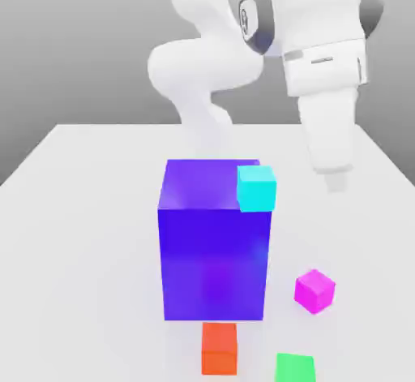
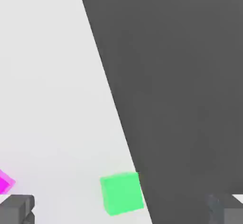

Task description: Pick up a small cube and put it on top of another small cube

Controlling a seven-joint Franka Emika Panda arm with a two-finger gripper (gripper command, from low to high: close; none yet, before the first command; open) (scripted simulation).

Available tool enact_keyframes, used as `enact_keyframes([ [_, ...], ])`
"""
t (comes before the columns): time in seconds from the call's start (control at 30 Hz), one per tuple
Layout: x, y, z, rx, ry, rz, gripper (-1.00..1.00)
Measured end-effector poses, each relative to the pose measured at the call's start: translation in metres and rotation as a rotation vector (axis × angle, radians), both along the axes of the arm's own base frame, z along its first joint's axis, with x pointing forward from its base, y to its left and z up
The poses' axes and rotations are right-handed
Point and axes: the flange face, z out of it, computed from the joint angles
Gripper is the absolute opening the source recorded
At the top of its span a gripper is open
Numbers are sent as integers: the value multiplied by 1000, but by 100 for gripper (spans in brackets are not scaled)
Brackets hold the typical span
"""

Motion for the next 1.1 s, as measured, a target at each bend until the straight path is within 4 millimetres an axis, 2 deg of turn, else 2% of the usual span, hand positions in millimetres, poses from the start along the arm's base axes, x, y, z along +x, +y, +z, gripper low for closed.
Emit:
enact_keyframes([
  [0.27, -45, 32, -99, -141, 87, 436, 0],
  [0.43, -79, 37, -153, -223, 142, 701, 0],
  [0.67, -83, 35, -220, -238, 152, 744, 0],
  [0.7, -84, 34, -225, -237, 152, 744, -100],
  [0.9, -85, 34, -228, -237, 155, 744, -100],
  [0.97, -83, 35, -218, -239, 153, 745, -100],
  [1.1, -83, 35, -181, -239, 152, 745, -100],
])
